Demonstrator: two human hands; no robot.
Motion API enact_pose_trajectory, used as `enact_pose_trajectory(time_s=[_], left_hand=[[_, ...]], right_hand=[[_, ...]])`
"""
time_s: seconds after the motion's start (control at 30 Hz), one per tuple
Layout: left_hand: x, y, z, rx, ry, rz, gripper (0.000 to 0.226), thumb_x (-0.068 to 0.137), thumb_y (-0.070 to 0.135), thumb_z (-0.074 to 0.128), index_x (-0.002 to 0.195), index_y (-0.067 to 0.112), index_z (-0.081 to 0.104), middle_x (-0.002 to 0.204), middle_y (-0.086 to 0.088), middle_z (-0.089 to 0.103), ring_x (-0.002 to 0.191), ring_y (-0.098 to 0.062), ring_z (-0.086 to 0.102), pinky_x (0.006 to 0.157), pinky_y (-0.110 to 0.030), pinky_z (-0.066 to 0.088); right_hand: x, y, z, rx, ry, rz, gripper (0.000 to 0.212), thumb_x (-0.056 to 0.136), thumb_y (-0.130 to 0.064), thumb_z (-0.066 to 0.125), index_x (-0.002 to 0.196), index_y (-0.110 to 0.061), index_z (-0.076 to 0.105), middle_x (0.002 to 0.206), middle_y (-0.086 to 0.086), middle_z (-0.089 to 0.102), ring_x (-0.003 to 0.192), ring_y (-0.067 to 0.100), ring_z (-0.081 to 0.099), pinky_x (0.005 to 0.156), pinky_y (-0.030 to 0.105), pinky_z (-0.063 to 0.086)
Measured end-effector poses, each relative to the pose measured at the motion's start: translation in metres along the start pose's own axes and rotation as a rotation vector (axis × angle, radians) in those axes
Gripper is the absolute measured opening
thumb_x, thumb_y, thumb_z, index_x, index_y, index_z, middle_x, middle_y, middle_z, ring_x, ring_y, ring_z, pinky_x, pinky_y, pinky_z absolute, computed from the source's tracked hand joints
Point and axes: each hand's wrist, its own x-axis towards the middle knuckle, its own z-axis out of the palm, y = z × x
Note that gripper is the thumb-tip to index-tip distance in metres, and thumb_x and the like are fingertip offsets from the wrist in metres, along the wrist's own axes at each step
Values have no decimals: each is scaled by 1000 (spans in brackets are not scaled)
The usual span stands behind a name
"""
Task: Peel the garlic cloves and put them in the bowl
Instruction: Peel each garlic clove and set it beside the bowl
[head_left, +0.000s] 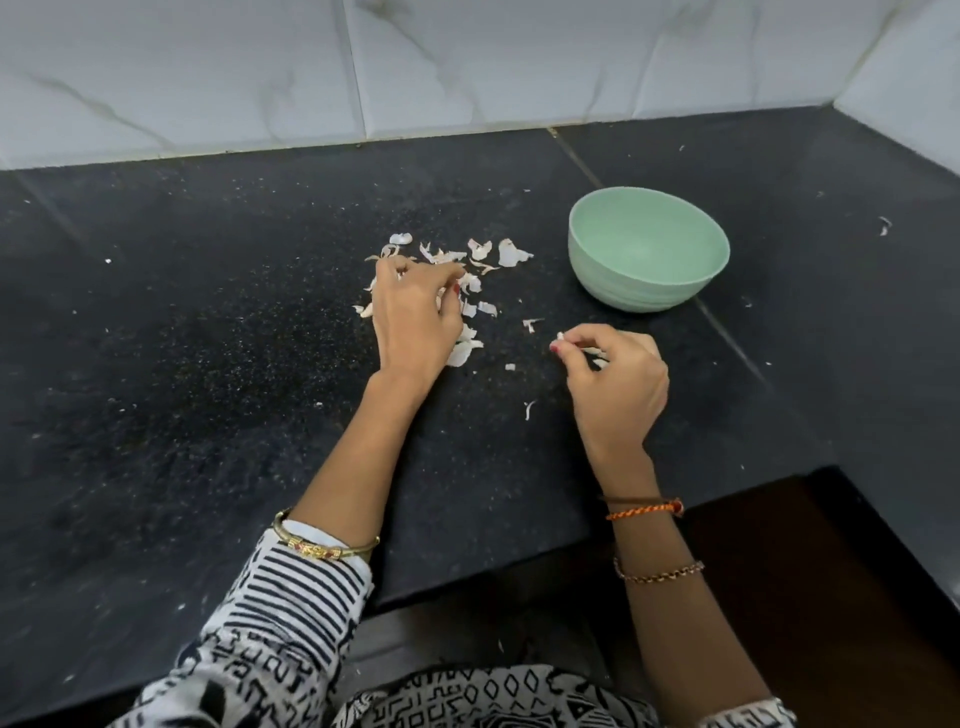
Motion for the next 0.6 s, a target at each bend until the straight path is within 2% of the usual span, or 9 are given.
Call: enact_pose_trajectory(time_s=[0.07,0.17,0.3,0.37,0.43,0.53,0.6], left_hand=[[-9,2,-3,-2,-23,7,22,82,2,60,98,9,72,81,-6,65,95,-29,48,78,-41,47],[-19,1,-8,-13,-58,5,25,82,0,58,100,10,71,93,-5,70,93,-28,49,80,-40,45],[-20,2,-9,-12,-74,3,25,82,-1,55,100,10,70,100,-3,70,91,-25,48,82,-39,43],[-21,2,-8,-4,-75,26,26,81,-1,55,99,9,70,102,-4,70,91,-26,50,83,-40,43],[-20,-1,-7,12,-67,43,27,80,-2,54,99,8,69,104,-8,68,94,-30,52,84,-33,41],[-17,-4,-6,-42,-21,-2,31,79,-6,51,101,5,69,105,-13,62,99,-29,54,84,-15,31],[-15,-3,-8,-108,14,-74,31,81,-6,51,104,5,68,107,-14,59,101,-28,54,82,-13,33]], right_hand=[[-3,6,-11,-56,-17,87,3,77,-10,71,78,-13,73,75,5,67,88,24,59,60,16,25],[-6,12,-19,-119,-47,191,14,86,-9,61,93,-14,73,87,5,67,99,19,55,66,15,26],[-3,11,-20,-184,-104,273,25,91,-7,53,107,-18,69,99,6,62,108,18,50,82,26,39],[-2,10,-22,-184,-113,276,27,91,-4,51,108,-17,69,102,6,63,110,17,48,84,26,39],[-3,11,-22,-160,-90,256,30,89,0,50,107,-15,69,103,4,65,111,17,47,81,20,36],[-4,11,-19,-103,-48,238,29,87,1,52,104,-14,70,101,1,67,109,15,47,78,13,30],[-3,9,-15,-62,-28,182,24,86,-4,56,102,-14,71,98,0,69,106,17,49,77,11,29]])
